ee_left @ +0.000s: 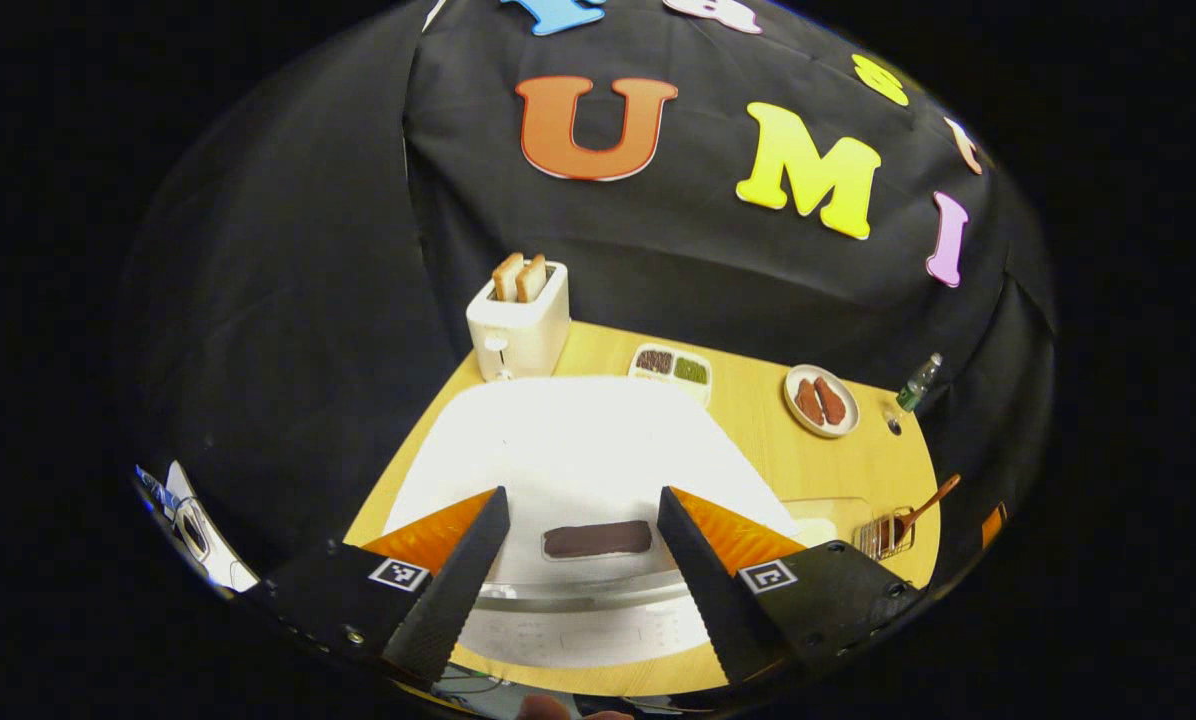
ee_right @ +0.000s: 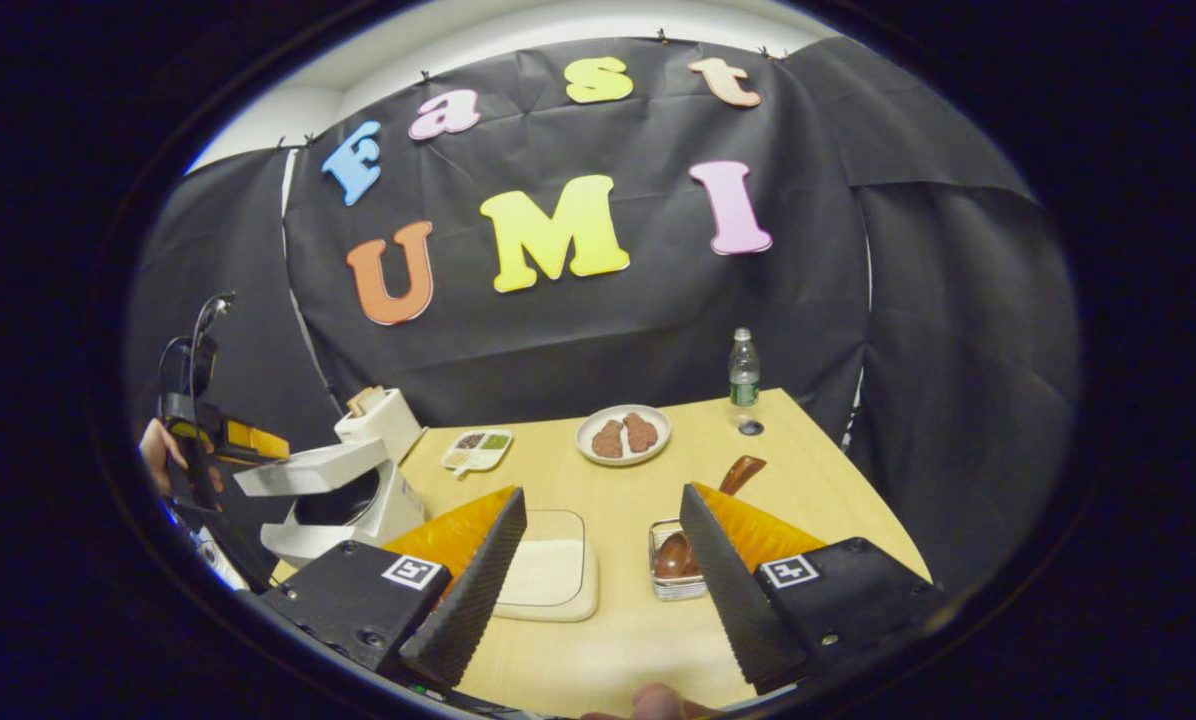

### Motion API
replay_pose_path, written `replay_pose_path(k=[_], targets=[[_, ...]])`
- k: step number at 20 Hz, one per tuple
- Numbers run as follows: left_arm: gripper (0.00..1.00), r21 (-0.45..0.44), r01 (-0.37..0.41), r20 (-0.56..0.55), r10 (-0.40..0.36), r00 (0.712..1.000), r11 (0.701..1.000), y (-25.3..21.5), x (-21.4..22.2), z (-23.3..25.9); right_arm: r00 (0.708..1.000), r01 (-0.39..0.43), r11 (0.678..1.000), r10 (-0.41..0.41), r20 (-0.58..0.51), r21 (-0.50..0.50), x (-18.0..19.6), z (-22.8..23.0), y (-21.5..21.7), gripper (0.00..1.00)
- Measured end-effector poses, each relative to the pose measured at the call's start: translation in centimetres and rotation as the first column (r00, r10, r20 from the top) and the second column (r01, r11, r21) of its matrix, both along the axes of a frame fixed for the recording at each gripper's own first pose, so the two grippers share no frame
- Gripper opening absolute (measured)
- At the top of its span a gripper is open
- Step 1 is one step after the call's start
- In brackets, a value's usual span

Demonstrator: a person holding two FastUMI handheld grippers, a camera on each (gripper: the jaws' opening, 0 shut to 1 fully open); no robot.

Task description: Close the left gripper, press the button to open the rice cooker; take a wooden spoon from the chopstick holder with the right hand, scoop a spoonful of rice and pour it into the rice cooker, then put the wooden spoon back into the chopstick holder.

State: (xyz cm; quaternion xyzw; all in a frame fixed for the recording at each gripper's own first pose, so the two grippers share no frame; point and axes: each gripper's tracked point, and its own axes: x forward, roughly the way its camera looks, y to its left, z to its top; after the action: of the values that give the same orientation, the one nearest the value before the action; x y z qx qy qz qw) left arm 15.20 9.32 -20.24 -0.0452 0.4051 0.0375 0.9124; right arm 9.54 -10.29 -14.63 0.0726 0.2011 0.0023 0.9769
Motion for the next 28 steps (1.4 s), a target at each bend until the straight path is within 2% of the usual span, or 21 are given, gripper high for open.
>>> replay_pose_path(k=[7, 12, 17, 25, 28], targets=[[0.98, -0.037, -0.033, -0.113, 0.029, 0.993, 0.999, -0.5, -1.0, -3.9, 0.999, -0.008, 1.000, 0.009, -0.035, 0.013, 0.1, -1.1, -0.1, 1.00], [0.98, 0.003, -0.043, -0.154, 0.043, 0.987, 0.999, -0.3, -1.7, -5.3, 0.999, -0.007, 0.999, 0.009, -0.041, 0.033, 0.9, -1.7, -0.2, 0.99], [0.99, 0.043, -0.030, -0.126, 0.035, 0.991, 0.999, -0.2, -2.1, -5.7, 0.997, -0.027, 0.997, 0.031, -0.065, 0.069, 1.7, -3.4, 0.5, 1.00], [0.99, 0.070, -0.033, -0.077, 0.038, 0.996, 0.997, -0.2, -1.7, -5.4, 0.990, -0.136, 0.989, 0.138, -0.042, 0.049, 4.8, -3.1, 1.4, 0.99], [0.97, 0.060, -0.059, -0.052, 0.062, 0.997, 0.996, -0.4, -1.4, -4.9, 0.984, -0.173, 0.984, 0.175, -0.033, 0.042, 6.1, -2.8, 1.5, 0.99]])
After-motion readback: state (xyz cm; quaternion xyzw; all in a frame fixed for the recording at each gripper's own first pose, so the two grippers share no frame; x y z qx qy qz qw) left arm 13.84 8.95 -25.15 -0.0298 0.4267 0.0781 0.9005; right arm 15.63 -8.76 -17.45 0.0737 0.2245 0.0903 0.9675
